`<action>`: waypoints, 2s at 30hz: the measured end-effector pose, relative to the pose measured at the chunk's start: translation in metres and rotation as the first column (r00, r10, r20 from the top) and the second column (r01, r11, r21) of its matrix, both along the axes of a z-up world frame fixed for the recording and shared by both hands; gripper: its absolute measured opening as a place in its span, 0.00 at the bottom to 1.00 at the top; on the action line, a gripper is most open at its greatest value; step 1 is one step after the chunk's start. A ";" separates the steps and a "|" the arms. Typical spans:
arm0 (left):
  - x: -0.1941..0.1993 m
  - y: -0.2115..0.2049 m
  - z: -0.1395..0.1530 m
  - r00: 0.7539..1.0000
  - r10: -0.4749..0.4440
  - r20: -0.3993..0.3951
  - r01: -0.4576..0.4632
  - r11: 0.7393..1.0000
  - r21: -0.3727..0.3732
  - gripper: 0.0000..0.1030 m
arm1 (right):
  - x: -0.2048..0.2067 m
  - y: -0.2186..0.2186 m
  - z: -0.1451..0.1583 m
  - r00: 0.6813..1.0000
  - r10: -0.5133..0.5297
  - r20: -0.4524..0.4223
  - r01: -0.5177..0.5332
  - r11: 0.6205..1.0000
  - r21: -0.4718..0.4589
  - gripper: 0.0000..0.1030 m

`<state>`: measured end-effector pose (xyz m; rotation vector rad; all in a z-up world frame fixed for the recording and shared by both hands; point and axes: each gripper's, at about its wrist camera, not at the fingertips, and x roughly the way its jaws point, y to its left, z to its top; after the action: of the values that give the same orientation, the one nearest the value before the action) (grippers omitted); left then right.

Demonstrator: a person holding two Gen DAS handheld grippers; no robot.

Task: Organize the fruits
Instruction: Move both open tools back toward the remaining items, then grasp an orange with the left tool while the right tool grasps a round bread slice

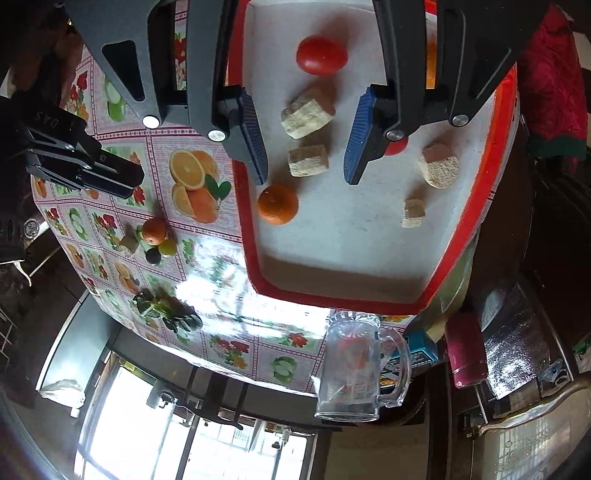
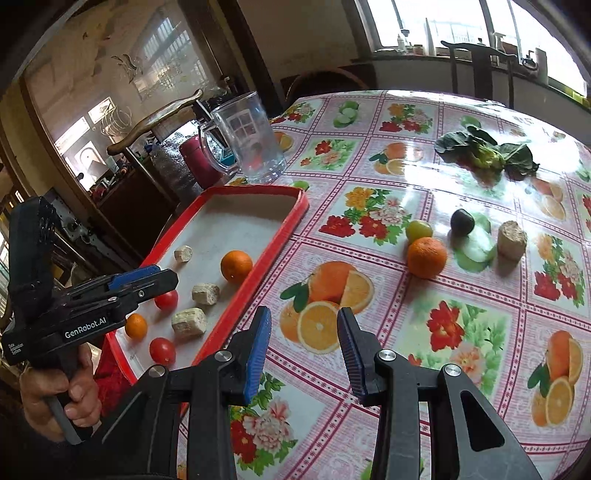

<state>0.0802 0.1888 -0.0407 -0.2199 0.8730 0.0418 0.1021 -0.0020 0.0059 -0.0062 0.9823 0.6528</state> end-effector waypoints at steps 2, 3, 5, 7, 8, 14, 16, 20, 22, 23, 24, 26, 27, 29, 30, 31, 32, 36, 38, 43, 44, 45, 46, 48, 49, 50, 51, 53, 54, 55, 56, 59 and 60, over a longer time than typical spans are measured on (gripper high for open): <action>-0.002 -0.005 0.003 1.000 -0.011 0.008 0.011 1.000 -0.010 0.40 | -0.002 -0.011 0.000 1.000 -0.014 0.001 0.014 1.000 -0.004 0.38; -0.002 -0.008 0.004 1.000 -0.016 0.012 0.016 1.000 -0.013 0.40 | -0.003 -0.017 0.000 1.000 -0.022 0.002 0.022 1.000 -0.006 0.38; -0.003 -0.016 0.006 0.999 -0.026 0.018 0.026 1.000 -0.015 0.40 | -0.005 -0.029 0.001 0.999 -0.042 0.002 0.042 0.999 -0.006 0.38; -0.004 -0.024 0.007 0.999 -0.041 0.022 0.041 0.999 -0.014 0.40 | -0.007 -0.042 0.001 0.998 -0.061 0.005 0.061 0.998 -0.007 0.38; -0.004 -0.029 0.007 0.998 -0.050 0.024 0.050 0.999 -0.012 0.40 | -0.007 -0.048 0.001 0.997 -0.073 0.005 0.073 0.997 -0.008 0.38; 0.000 -0.053 0.006 0.995 -0.099 0.020 0.099 0.995 -0.017 0.40 | -0.007 -0.083 -0.002 0.991 -0.137 0.002 0.137 0.991 -0.010 0.38; 0.002 -0.061 0.006 0.993 -0.115 0.019 0.115 0.993 -0.016 0.40 | -0.007 -0.093 -0.003 0.988 -0.154 0.000 0.153 0.988 -0.011 0.38; 0.004 -0.078 0.006 0.989 -0.145 0.014 0.146 0.989 -0.008 0.40 | -0.005 -0.108 -0.005 0.984 -0.178 -0.002 0.178 0.984 -0.008 0.38; 0.006 -0.085 0.006 0.987 -0.158 0.012 0.159 0.987 -0.002 0.40 | -0.003 -0.113 -0.005 0.982 -0.186 -0.003 0.186 0.982 -0.008 0.38; 0.008 -0.087 0.006 0.987 -0.163 0.012 0.163 0.987 -0.002 0.40 | -0.002 -0.116 -0.006 0.982 -0.189 -0.003 0.189 0.982 -0.008 0.38; 0.009 -0.090 0.006 0.986 -0.167 0.011 0.167 0.986 -0.003 0.40 | -0.001 -0.118 -0.006 0.981 -0.193 -0.003 0.193 0.981 -0.008 0.38; 0.012 -0.094 0.005 0.985 -0.173 0.009 0.173 0.985 -0.005 0.40 | 0.001 -0.122 -0.007 0.980 -0.201 -0.005 0.201 0.980 -0.007 0.38; 0.013 -0.097 0.004 0.984 -0.177 0.007 0.177 0.984 -0.004 0.40 | 0.001 -0.124 -0.007 0.979 -0.204 -0.006 0.204 0.979 -0.007 0.38; 0.015 -0.101 0.003 0.983 -0.186 0.003 0.186 0.983 -0.003 0.40 | 0.003 -0.126 -0.008 0.978 -0.209 -0.007 0.209 0.978 -0.009 0.38; 0.016 -0.104 0.002 0.982 -0.191 0.001 0.191 0.982 -0.002 0.40 | 0.004 -0.128 -0.009 0.978 -0.210 -0.008 0.210 0.978 -0.010 0.38; 0.018 -0.106 0.001 0.981 -0.195 -0.002 0.195 0.981 0.000 0.40 | 0.005 -0.128 -0.009 0.977 -0.212 -0.010 0.212 0.977 -0.011 0.38; 0.019 -0.109 0.000 0.980 -0.198 -0.005 0.198 0.980 0.001 0.40 | 0.006 -0.129 -0.010 0.977 -0.213 -0.011 0.213 0.977 -0.013 0.38; 0.025 -0.116 -0.003 0.978 -0.210 -0.017 0.210 0.978 -0.002 0.40 | 0.013 -0.132 -0.014 0.976 -0.217 -0.016 0.216 0.976 -0.024 0.39; 0.029 -0.120 -0.005 0.976 -0.216 -0.020 0.216 0.976 -0.003 0.40 | 0.016 -0.133 -0.016 0.976 -0.217 -0.019 0.216 0.976 -0.031 0.38; 0.037 -0.128 -0.008 0.972 -0.231 -0.031 0.231 0.973 -0.011 0.40 | 0.026 -0.137 -0.021 0.975 -0.220 -0.026 0.219 0.975 -0.040 0.39; 0.039 -0.130 -0.009 0.972 -0.235 -0.032 0.234 0.972 -0.013 0.40 | 0.029 -0.137 -0.022 0.975 -0.220 -0.026 0.219 0.975 -0.043 0.39; 0.041 -0.132 -0.009 0.971 -0.238 -0.033 0.238 0.971 -0.014 0.40 | 0.032 -0.136 -0.023 0.975 -0.219 -0.027 0.218 0.975 -0.048 0.39; 0.044 -0.134 -0.010 0.970 -0.241 -0.033 0.241 0.970 -0.015 0.40 | 0.035 -0.136 -0.024 0.976 -0.217 -0.027 0.216 0.975 -0.052 0.39; 0.049 -0.138 -0.012 0.968 -0.248 -0.035 0.247 0.969 -0.022 0.40 | 0.042 -0.135 -0.026 0.977 -0.213 -0.028 0.211 0.975 -0.063 0.39; 0.052 -0.140 -0.014 0.967 -0.250 -0.040 0.249 0.968 -0.026 0.40 | 0.046 -0.134 -0.027 0.977 -0.210 -0.029 0.208 0.976 -0.068 0.39; 0.055 -0.141 -0.016 0.967 -0.252 -0.043 0.251 0.967 -0.031 0.40 | 0.050 -0.134 -0.028 0.978 -0.209 -0.029 0.206 0.976 -0.073 0.39; 0.058 -0.144 -0.017 0.966 -0.255 -0.046 0.253 0.967 -0.034 0.40 | 0.054 -0.134 -0.029 0.977 -0.209 -0.031 0.206 0.975 -0.078 0.39; 0.064 -0.149 -0.021 0.965 -0.258 -0.053 0.257 0.966 -0.036 0.40 | 0.063 -0.133 -0.032 0.977 -0.209 -0.032 0.206 0.975 -0.085 0.39; 0.067 -0.151 -0.022 0.964 -0.261 -0.055 0.260 0.965 -0.037 0.40 | 0.067 -0.133 -0.033 0.977 -0.209 -0.033 0.205 0.975 -0.089 0.39; 0.070 -0.154 -0.024 0.963 -0.264 -0.057 0.262 0.964 -0.036 0.40 | 0.071 -0.133 -0.034 0.977 -0.209 -0.032 0.205 0.974 -0.092 0.39; 0.073 -0.156 -0.025 0.962 -0.265 -0.059 0.264 0.964 -0.034 0.40 | 0.075 -0.133 -0.036 0.977 -0.209 -0.032 0.205 0.974 -0.096 0.39; 0.085 -0.162 -0.028 0.961 -0.270 -0.058 0.268 0.963 -0.032 0.40 | 0.087 -0.132 -0.040 0.977 -0.209 -0.031 0.204 0.973 -0.108 0.39; 0.089 -0.164 -0.029 0.961 -0.270 -0.057 0.269 0.963 -0.032 0.40 | 0.091 -0.132 -0.041 0.977 -0.210 -0.032 0.205 0.973 -0.110 0.39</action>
<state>0.1690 0.0248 -0.0694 -0.1205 0.9586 -0.2169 0.1933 -0.1337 -0.0352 0.0171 1.0432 0.4098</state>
